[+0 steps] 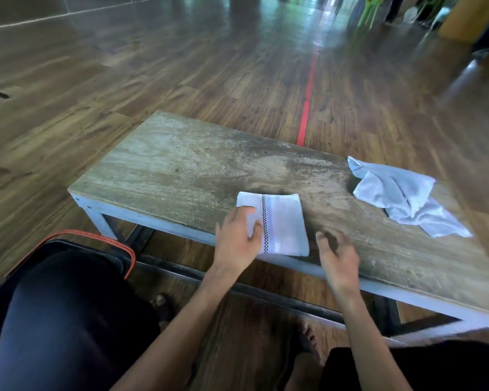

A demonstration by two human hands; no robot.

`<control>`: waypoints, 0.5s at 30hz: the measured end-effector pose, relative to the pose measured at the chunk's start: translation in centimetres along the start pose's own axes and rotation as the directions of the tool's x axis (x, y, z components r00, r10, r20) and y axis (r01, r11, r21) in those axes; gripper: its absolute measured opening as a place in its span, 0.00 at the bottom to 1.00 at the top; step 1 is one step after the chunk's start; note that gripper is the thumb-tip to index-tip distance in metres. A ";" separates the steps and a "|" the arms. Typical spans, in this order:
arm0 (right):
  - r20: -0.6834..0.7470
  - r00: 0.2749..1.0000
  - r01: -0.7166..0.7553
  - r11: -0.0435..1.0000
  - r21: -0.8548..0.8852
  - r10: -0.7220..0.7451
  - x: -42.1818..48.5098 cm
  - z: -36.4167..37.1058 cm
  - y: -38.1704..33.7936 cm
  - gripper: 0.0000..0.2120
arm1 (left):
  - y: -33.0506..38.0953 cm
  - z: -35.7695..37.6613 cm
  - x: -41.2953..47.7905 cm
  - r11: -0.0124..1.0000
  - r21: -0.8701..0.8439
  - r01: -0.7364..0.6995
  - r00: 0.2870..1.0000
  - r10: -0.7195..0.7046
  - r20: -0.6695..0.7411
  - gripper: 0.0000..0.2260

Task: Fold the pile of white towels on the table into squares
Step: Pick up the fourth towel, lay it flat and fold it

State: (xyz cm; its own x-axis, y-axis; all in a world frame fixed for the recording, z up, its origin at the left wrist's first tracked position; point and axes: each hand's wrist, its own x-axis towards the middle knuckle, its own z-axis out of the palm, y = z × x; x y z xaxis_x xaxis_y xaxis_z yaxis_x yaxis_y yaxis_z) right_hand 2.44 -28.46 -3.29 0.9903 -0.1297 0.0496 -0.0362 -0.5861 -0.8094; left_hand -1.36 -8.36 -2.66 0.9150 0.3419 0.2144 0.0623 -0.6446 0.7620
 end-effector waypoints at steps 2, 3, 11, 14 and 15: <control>0.016 1.000 -0.017 0.999 -0.049 0.018 -1.2 -0.2 1.4 0.13 | 1.0 1.3 1.1 0.963 0.241 -0.121 0.980 0.077 0.183 0.18; 0.031 1.000 0.006 0.995 -0.102 -0.002 -1.5 -0.1 1.7 0.12 | 1.3 1.8 1.7 0.922 0.335 -0.194 0.961 0.109 0.256 0.20; 0.120 0.991 -0.048 0.993 -0.103 0.061 -1.5 0.6 0.9 0.09 | 0.2 4.0 4.0 0.742 0.556 -0.375 0.859 0.053 0.509 0.27; 0.154 0.979 -0.123 0.989 -0.086 0.136 -1.0 1.0 0.0 0.03 | 0.3 4.1 4.1 0.742 0.560 -0.368 0.865 0.052 0.499 0.27; 0.159 0.976 -0.141 0.987 -0.074 0.151 -0.9 1.1 -0.4 0.01 | 0.3 4.1 4.2 0.740 0.563 -0.368 0.865 0.051 0.498 0.27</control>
State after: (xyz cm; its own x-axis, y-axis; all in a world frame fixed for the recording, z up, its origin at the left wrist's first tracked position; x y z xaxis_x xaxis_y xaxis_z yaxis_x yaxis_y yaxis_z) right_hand 1.70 -27.22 -3.69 0.9820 -0.0878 -0.1674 -0.1854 -0.6193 -0.7630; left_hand 4.09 -9.92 -4.09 0.9937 -0.0777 -0.0803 -0.0658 -0.9878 0.1412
